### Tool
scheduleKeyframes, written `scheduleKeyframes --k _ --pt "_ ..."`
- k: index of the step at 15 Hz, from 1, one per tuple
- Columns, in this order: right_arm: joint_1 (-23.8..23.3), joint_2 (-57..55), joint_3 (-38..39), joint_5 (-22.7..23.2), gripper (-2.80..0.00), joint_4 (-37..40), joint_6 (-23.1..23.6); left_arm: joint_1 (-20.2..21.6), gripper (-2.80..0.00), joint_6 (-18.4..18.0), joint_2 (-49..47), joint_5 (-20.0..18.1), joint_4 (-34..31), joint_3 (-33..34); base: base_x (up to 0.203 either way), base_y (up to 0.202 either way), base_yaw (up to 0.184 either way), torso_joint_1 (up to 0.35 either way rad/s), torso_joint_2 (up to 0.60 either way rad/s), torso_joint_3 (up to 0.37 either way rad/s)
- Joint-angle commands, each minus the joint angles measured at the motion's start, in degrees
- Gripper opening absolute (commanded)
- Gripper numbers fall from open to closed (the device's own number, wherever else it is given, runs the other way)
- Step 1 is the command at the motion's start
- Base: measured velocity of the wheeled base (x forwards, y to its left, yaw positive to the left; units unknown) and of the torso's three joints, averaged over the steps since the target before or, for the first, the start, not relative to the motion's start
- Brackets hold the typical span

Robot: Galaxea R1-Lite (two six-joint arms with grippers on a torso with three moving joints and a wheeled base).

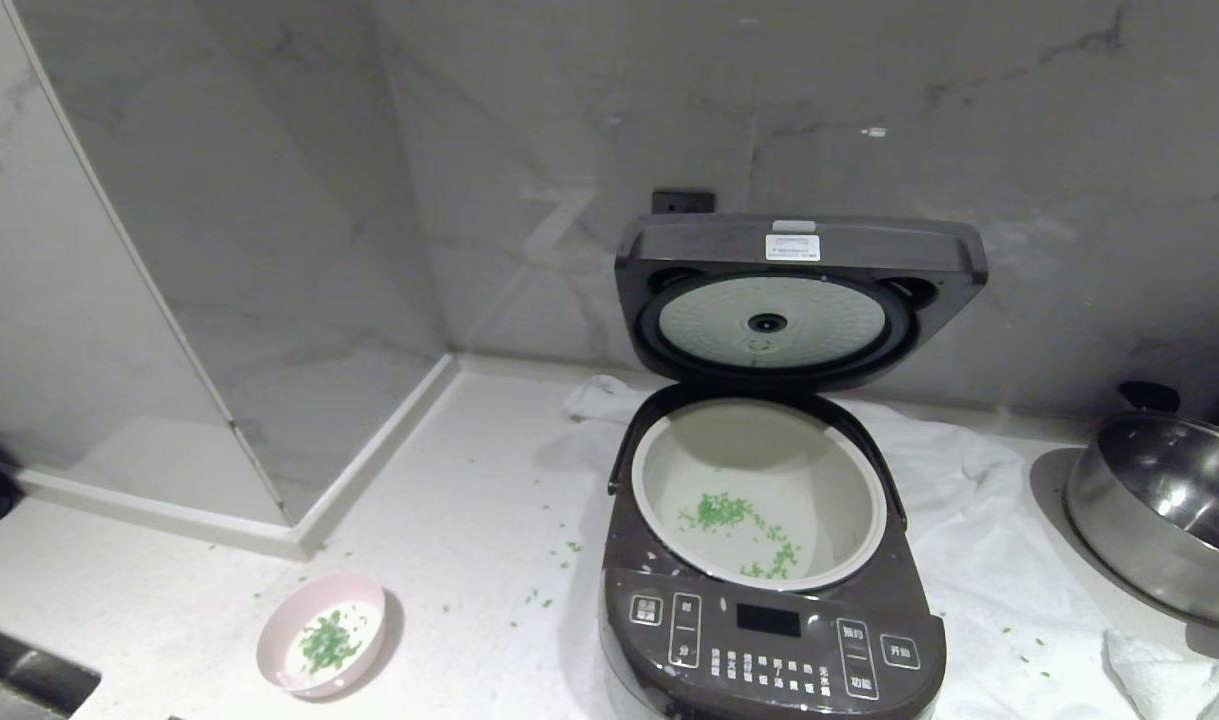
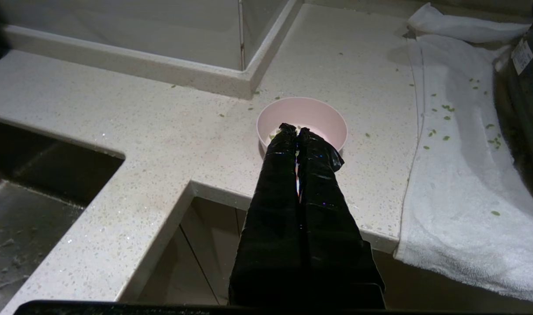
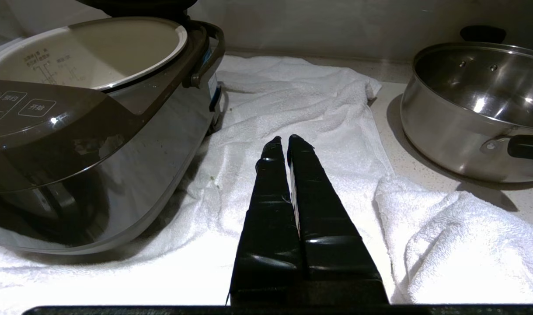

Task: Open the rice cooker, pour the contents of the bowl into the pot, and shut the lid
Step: Turn on the tap

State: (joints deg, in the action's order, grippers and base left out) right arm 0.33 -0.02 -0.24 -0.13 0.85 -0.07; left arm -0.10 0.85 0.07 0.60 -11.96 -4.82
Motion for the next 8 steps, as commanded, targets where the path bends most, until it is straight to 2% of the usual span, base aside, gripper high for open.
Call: scheduleKeyframes --k 1,8 --pt "-0.01 0.02 0.02 -0.04 -2.8 0.03 -0.19 0.01 -2.8 0.03 0.1 0.02 -0.08 -0.02 0.0 0.0 0.0 0.0 0.0 0.0" --pt "-0.06 0.02 -0.02 -0.04 -2.8 0.03 -0.19 0.01 -2.8 0.03 0.1 0.02 -0.08 0.0 0.0 0.0 0.0 0.0 0.0 0.0"
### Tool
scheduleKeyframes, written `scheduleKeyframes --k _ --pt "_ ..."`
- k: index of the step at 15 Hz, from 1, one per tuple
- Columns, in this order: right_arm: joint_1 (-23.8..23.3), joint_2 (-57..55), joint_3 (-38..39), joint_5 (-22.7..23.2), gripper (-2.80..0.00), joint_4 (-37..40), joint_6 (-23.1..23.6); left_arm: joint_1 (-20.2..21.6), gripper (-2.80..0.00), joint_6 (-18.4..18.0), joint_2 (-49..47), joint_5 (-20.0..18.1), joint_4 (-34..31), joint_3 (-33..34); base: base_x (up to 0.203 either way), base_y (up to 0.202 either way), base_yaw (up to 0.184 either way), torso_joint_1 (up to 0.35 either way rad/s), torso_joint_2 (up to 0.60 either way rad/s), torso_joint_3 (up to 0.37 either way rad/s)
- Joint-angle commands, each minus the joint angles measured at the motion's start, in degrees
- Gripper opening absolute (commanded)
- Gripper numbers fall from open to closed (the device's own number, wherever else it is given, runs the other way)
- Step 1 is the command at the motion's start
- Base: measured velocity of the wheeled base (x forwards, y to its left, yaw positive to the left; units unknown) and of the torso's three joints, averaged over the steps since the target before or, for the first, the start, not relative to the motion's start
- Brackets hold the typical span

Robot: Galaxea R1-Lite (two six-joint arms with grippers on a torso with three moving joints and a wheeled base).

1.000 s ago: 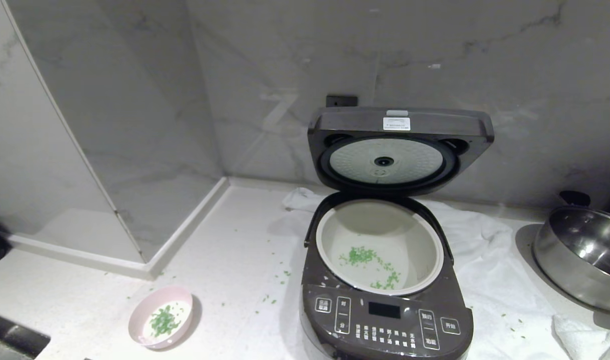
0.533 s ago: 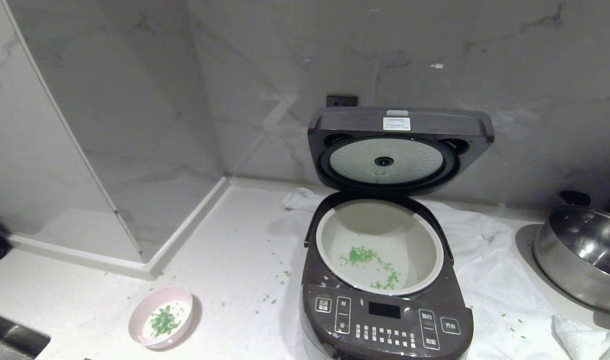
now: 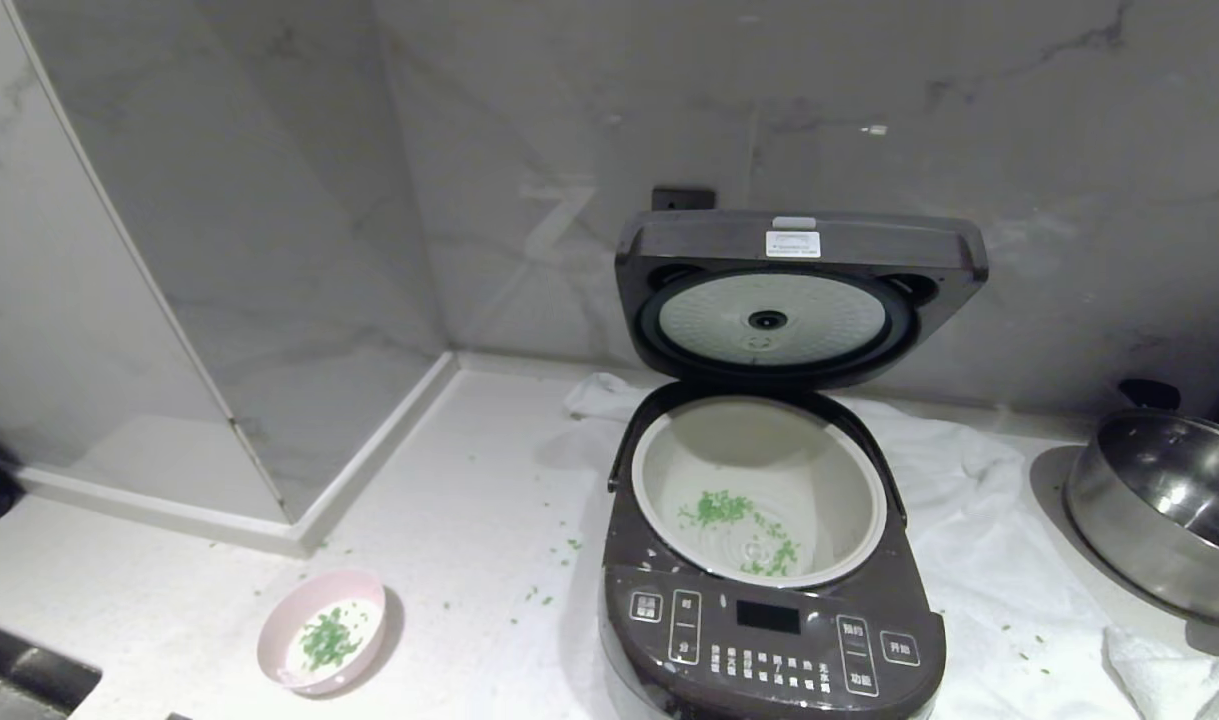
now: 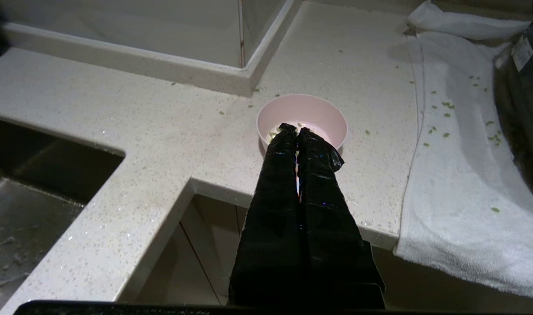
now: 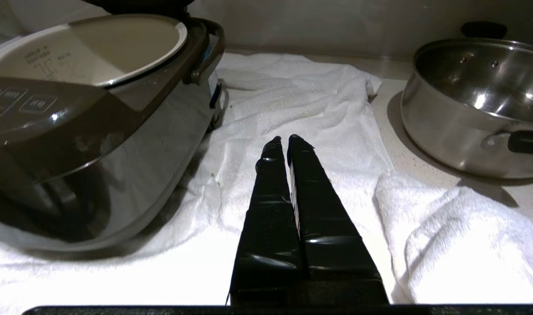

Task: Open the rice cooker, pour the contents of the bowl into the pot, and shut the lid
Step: Turn on the tap

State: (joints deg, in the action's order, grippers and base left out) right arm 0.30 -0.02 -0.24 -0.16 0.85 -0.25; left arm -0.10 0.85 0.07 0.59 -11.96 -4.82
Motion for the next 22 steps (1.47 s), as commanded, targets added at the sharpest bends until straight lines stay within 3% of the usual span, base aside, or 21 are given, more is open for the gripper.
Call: scheduleKeyframes --k 1,7,17,22 --pt "0.05 0.02 -0.02 -0.02 -2.8 0.03 -0.01 0.01 -2.8 0.03 0.1 0.02 -0.08 -0.02 -0.124 0.0 -0.005 0.017 0.0 -0.001" --pt "0.04 0.02 0.07 -0.02 -2.8 0.03 -0.01 0.01 -2.8 0.03 0.1 0.02 -0.08 -0.02 -0.165 0.0 -0.001 -0.003 0.0 0.004" --pt "0.04 0.02 0.07 -0.02 -2.8 -0.06 -0.1 0.01 -2.8 0.03 0.08 0.02 -0.08 -0.02 0.0 0.0 0.0 0.003 0.0 -0.001" --pt "0.04 0.02 0.07 -0.02 -2.8 -0.06 -0.1 0.01 -2.8 0.03 0.02 -0.06 -0.08 -0.01 0.0 -0.008 0.133 0.005 0.0 0.002"
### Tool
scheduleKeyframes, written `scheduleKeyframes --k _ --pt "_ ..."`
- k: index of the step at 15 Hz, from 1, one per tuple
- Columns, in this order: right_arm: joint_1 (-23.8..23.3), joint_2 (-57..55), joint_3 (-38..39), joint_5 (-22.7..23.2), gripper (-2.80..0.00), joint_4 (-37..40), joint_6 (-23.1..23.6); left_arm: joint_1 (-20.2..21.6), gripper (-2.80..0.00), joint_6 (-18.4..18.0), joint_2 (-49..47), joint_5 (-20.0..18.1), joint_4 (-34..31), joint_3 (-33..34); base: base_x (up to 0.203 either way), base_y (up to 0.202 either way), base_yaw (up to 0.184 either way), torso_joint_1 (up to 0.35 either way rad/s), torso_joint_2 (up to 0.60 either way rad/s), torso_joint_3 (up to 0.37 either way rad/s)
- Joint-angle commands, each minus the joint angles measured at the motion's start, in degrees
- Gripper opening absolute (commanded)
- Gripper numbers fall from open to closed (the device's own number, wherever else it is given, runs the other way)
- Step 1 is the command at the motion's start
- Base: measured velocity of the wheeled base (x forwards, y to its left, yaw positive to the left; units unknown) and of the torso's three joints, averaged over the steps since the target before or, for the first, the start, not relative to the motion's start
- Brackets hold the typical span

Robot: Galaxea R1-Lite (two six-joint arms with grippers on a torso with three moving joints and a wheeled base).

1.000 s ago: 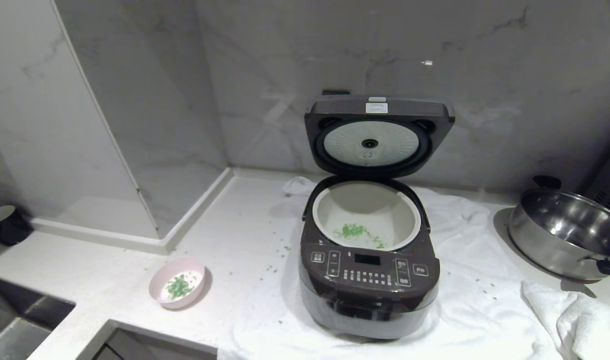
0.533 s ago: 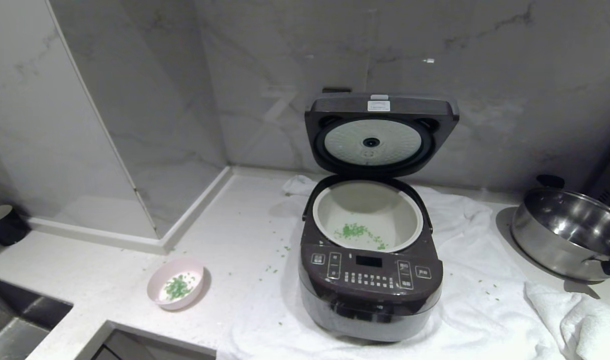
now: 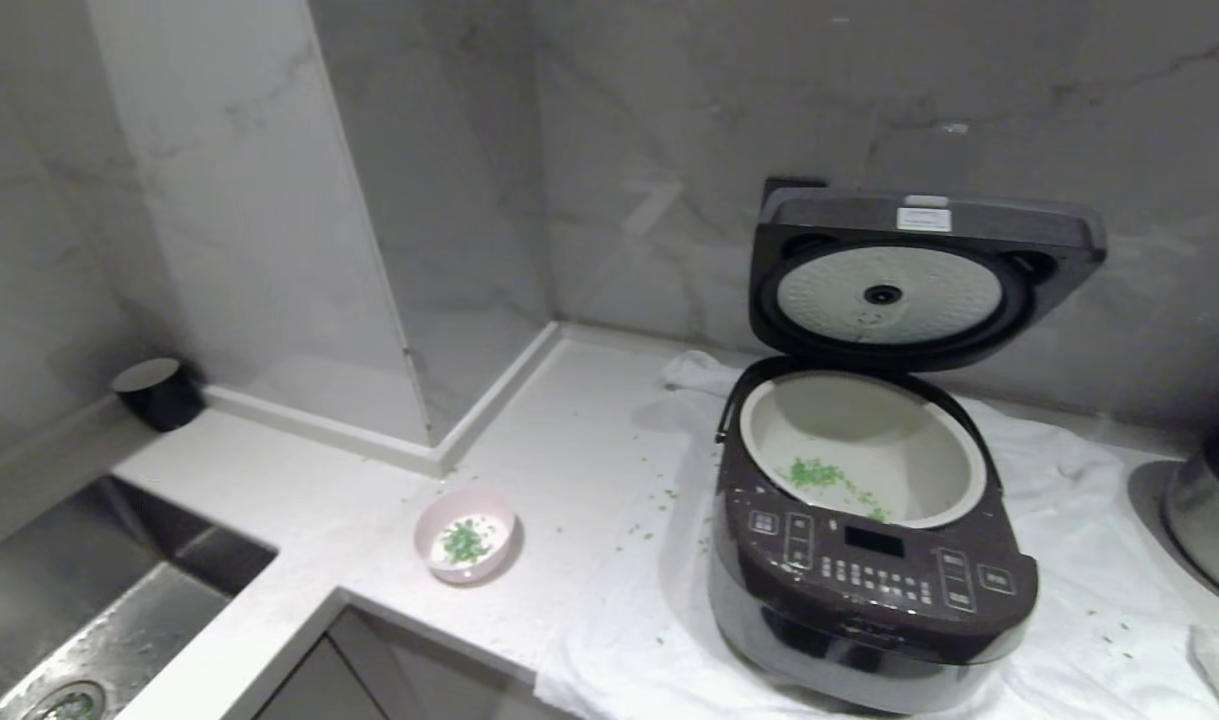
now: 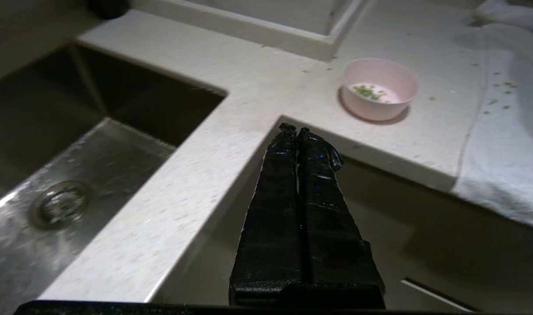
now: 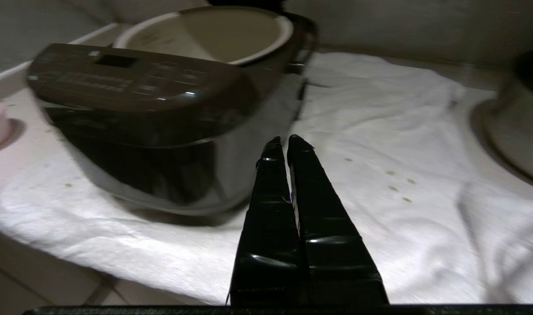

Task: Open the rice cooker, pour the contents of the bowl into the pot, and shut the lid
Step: Turn on the tap

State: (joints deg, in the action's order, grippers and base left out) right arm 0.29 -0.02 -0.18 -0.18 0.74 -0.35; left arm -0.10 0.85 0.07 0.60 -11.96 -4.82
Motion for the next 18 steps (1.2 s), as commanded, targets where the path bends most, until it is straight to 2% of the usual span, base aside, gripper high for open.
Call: scheduleKeyframes --k 1,11,18 --pt "0.06 0.02 0.01 0.01 -2.8 0.05 0.0 0.01 -2.8 0.03 0.02 0.01 -0.08 0.03 -0.002 0.0 0.178 -0.001 0.0 -0.001" --pt "0.06 0.02 0.01 0.01 -2.8 0.05 0.0 0.01 -2.8 0.03 0.1 0.02 -0.08 -0.02 0.0 -0.006 0.166 0.002 0.0 0.004" --pt "0.06 0.02 0.01 0.01 -2.8 0.05 0.0 0.01 -2.8 0.03 0.1 0.02 -0.08 -0.02 0.0 0.0 0.01 0.001 0.0 0.0"
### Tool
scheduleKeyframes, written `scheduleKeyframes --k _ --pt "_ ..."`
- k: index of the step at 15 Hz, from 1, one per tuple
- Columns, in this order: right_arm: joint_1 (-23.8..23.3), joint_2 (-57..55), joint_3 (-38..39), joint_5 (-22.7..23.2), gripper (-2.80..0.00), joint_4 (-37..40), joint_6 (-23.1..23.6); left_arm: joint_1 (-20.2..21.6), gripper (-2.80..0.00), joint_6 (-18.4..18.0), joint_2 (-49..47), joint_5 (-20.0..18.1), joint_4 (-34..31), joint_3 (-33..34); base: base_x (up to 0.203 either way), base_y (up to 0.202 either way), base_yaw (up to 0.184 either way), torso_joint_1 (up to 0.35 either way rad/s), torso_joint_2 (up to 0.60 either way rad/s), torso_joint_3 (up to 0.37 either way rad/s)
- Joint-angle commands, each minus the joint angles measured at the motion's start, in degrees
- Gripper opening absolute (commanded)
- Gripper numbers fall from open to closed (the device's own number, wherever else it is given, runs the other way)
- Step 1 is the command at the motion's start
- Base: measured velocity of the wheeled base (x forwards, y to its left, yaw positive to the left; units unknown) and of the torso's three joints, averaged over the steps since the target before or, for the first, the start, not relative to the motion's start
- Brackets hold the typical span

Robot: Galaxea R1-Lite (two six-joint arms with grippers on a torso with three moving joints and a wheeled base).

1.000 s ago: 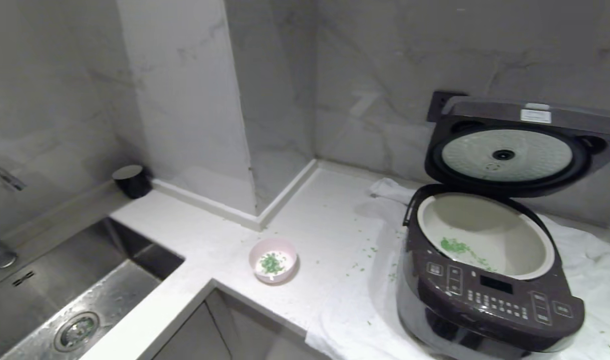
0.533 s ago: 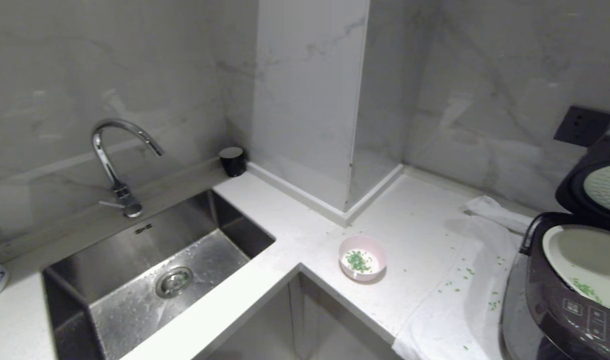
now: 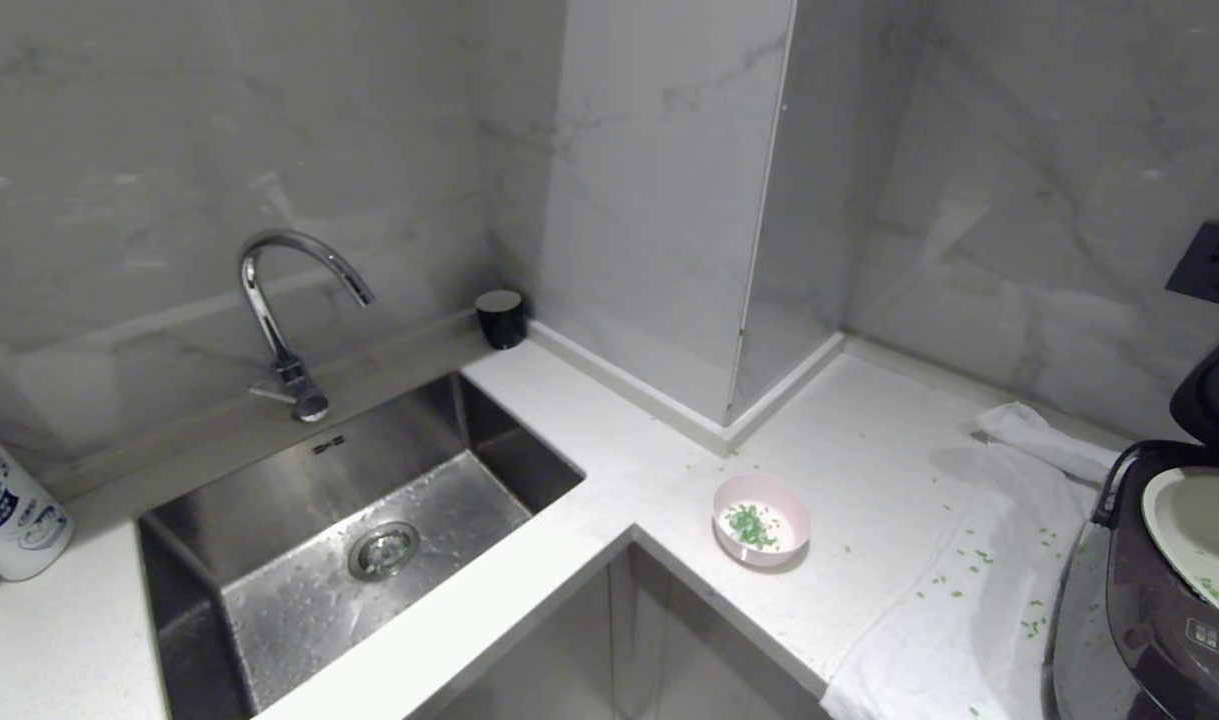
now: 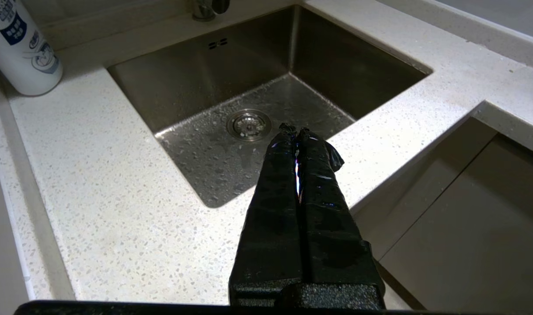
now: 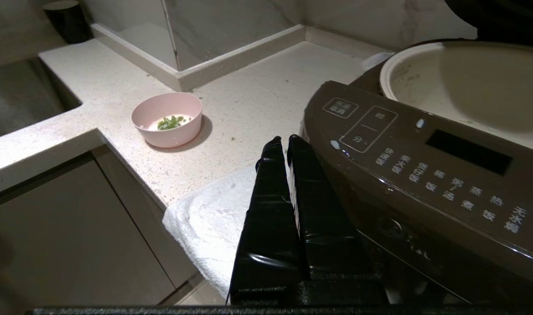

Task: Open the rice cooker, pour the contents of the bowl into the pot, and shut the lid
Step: Turn on the tap

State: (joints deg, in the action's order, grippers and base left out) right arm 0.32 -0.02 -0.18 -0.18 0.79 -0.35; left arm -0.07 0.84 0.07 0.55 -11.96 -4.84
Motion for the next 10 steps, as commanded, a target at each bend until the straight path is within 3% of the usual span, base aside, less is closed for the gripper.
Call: scheduleKeyframes --k 1,3,8,10 --pt "0.03 0.02 0.01 0.01 -2.8 0.0 0.0 -0.01 -2.8 0.04 0.07 0.06 -0.08 0.04 0.0 0.0 0.0 0.0 0.0 0.0" --pt "0.03 0.02 0.01 0.01 -2.8 0.0 0.0 -0.01 -2.8 0.04 0.02 0.07 -0.08 0.01 0.0 0.0 0.0 0.0 0.0 0.0" --pt "-0.05 0.02 0.01 0.01 -2.8 0.0 -0.09 -0.01 -2.8 0.04 0.01 0.07 -0.08 0.09 0.161 0.0 0.0 0.005 0.01 0.001" --pt "0.03 0.02 0.01 -0.08 -2.8 0.0 -0.09 -0.01 -2.8 0.04 0.1 0.07 -0.08 0.09 0.026 0.0 0.001 0.006 0.01 -0.001"
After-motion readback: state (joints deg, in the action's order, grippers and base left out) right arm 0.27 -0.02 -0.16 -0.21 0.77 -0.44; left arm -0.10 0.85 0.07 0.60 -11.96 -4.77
